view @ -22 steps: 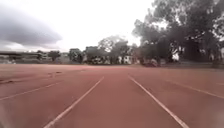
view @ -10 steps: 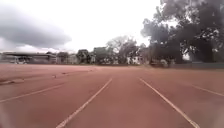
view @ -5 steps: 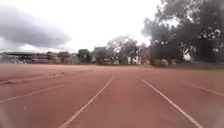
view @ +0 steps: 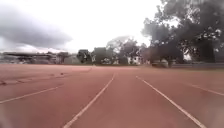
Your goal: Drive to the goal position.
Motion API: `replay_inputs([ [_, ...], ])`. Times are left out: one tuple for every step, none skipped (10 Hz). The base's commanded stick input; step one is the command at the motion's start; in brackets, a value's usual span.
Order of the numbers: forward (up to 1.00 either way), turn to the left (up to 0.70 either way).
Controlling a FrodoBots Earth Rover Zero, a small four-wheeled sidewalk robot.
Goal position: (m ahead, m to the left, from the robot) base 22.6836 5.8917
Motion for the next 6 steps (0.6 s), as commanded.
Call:
replay_inputs([
  [0.45,0.00],
  [0.45,0.00],
  [0.45,0.00],
  [0.45,0.00],
  [0.45,0.00],
  [0.45,0.00],
])
